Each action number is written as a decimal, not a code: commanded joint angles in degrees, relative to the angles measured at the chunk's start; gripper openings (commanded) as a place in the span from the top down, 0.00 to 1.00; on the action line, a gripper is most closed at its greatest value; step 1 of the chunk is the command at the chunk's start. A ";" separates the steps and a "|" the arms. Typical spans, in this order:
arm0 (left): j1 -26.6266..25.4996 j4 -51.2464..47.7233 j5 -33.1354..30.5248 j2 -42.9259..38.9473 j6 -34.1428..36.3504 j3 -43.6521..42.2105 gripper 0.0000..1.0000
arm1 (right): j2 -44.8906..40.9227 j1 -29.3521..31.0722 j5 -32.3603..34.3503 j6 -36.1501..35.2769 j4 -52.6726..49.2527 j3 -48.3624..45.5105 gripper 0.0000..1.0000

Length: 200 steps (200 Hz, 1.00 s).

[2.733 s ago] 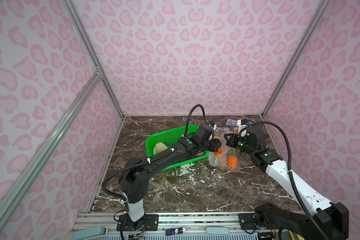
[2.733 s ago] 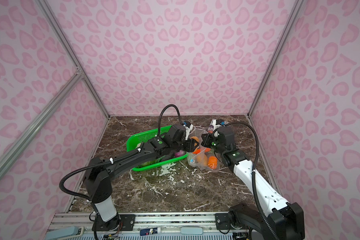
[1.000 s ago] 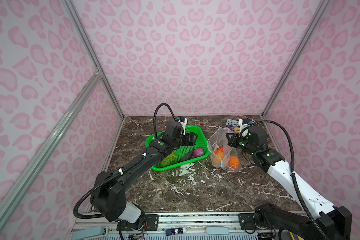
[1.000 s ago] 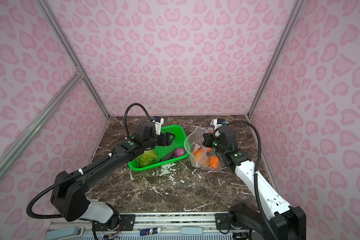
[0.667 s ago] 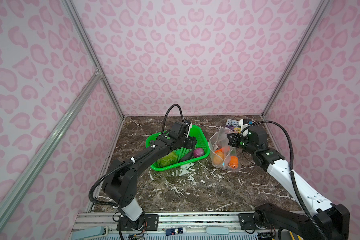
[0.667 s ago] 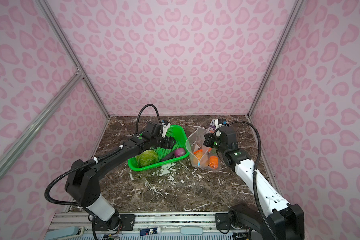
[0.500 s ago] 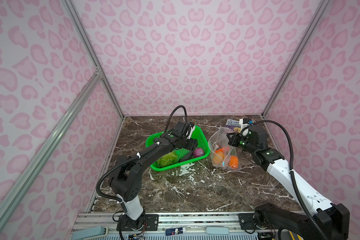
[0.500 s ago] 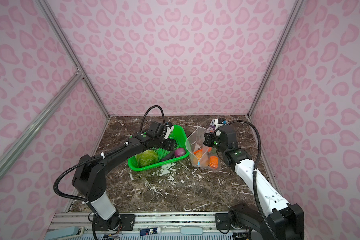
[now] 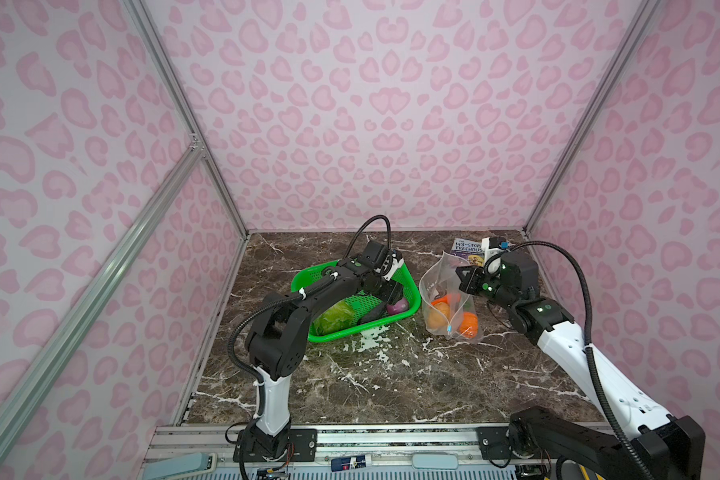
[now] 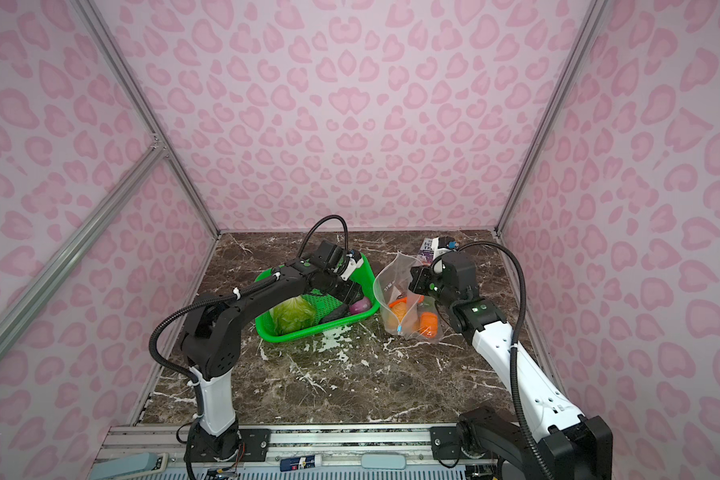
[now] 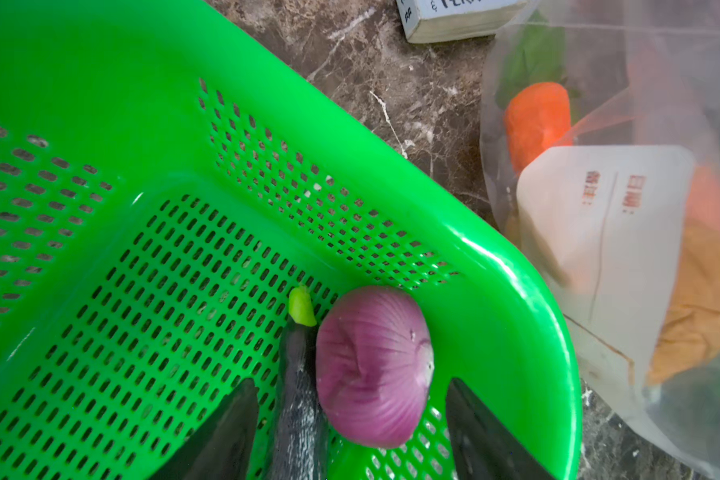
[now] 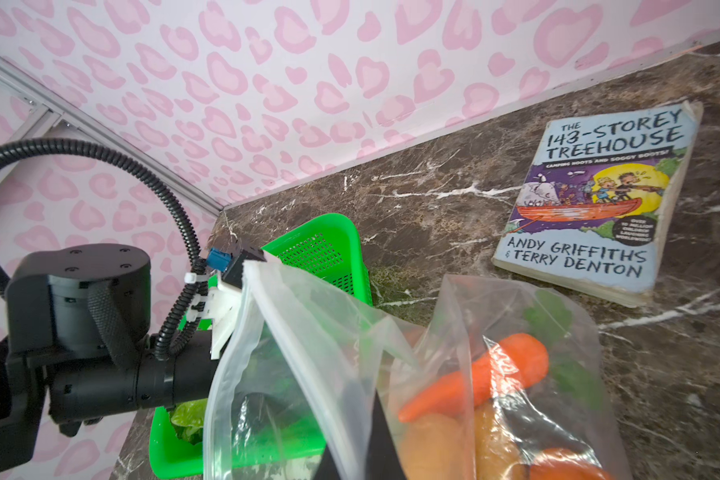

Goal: Place the food in the zip-top bag and seal the zipper
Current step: 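Withdraw the left gripper back over the green basket, then lower the left gripper into the basket toward the purple onion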

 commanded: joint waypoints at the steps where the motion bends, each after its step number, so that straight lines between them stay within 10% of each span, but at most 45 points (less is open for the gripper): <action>1: -0.02 -1.93 1.47 1.70 1.43 1.37 0.27 | -0.11 -0.18 -0.09 -0.40 0.36 -0.40 1.00; 200: 0.25 -3.02 -11.40 4.54 -3.79 2.63 0.24 | 0.50 -0.30 -0.98 -1.07 -0.42 0.37 1.00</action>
